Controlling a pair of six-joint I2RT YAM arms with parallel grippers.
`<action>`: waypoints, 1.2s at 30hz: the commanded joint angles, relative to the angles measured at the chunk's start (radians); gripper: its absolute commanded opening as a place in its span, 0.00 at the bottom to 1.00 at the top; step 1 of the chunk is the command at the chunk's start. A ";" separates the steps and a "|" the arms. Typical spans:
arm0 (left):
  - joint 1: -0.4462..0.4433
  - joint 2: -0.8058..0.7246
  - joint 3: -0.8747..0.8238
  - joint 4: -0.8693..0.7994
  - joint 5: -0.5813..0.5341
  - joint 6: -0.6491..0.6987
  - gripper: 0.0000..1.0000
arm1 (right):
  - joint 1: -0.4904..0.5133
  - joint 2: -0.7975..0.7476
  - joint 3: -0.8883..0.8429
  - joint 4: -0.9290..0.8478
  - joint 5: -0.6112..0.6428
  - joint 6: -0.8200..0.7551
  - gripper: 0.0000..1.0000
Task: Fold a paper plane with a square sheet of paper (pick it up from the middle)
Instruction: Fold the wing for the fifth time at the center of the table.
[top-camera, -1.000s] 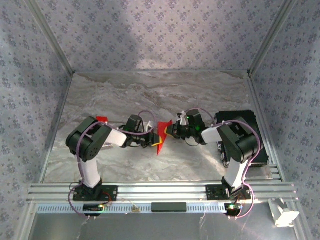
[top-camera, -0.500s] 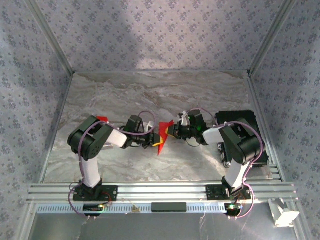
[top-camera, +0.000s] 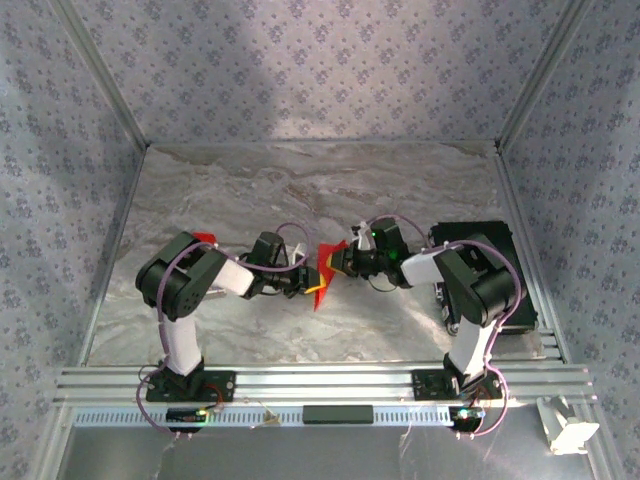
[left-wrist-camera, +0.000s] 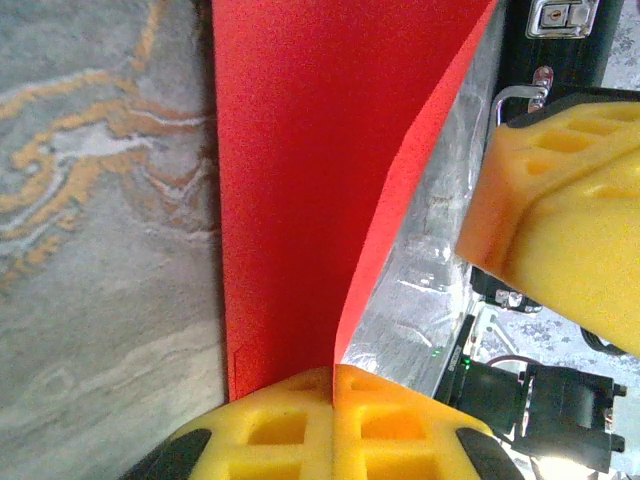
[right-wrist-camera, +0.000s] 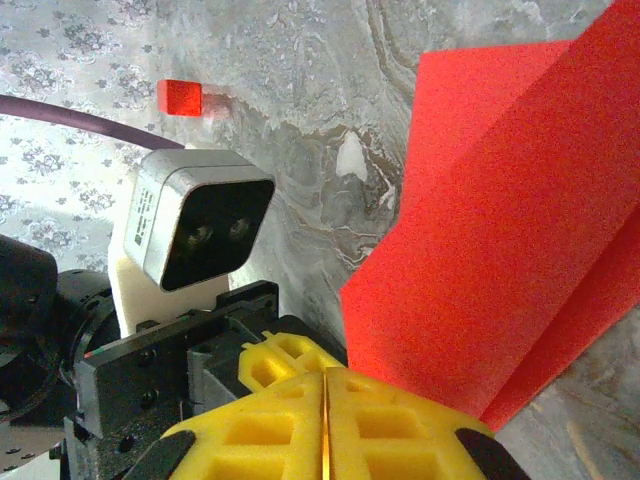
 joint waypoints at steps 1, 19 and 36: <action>0.006 0.034 0.004 0.006 -0.004 -0.013 0.00 | 0.006 0.023 0.023 -0.010 -0.015 -0.019 0.10; 0.035 0.081 0.025 0.001 0.059 -0.068 0.00 | -0.002 0.074 0.034 0.009 -0.008 -0.015 0.10; 0.044 0.086 0.018 -0.038 0.032 -0.059 0.00 | -0.001 0.121 0.043 -0.003 0.026 -0.002 0.10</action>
